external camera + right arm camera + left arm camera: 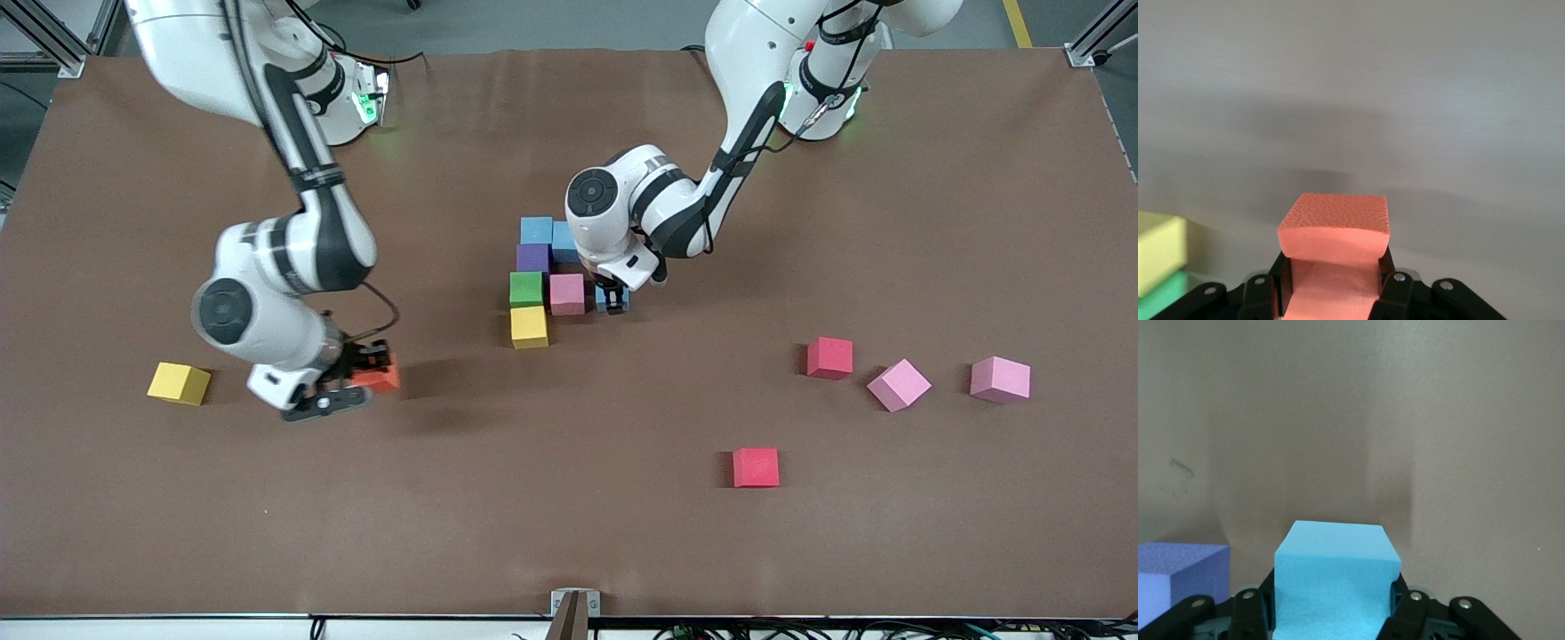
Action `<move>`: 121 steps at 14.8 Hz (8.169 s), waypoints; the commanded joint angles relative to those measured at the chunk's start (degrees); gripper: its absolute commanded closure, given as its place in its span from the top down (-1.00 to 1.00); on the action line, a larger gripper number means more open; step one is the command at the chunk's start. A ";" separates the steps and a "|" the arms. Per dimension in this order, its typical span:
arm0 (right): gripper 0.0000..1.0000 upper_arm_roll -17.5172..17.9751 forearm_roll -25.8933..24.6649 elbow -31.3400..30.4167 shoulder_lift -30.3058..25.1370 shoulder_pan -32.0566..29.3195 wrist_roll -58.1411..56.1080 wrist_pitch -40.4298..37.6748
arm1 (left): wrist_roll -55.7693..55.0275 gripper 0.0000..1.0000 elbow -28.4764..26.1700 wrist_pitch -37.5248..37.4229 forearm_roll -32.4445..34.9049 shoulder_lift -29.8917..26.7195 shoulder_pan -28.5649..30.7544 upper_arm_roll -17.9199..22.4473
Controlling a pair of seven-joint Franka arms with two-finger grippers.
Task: Arrange 11 blocks into digit 3
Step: 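Lower the blue and orange cubes onto the row with both grippers, then open the left gripper and move it toward the red cube, then grasp the red cube with the left gripper while the right gripper withdraws, then carry the red cube with the left gripper to the digit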
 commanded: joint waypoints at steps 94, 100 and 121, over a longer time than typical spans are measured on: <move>1.00 2.88 -3.23 17.58 -10.98 -10.21 11.92 -36.99 | 140.17 0.91 33.41 0.59 -13.88 16.86 32.78 0.23; 1.00 2.79 -10.42 14.76 -19.07 -22.09 1.04 -41.49 | 140.61 0.92 33.94 4.27 -16.99 19.93 32.16 0.93; 1.00 3.22 -14.22 15.20 -27.52 -28.87 -7.25 -34.55 | 64.01 -0.67 32.36 -5.02 -5.74 14.31 12.93 2.24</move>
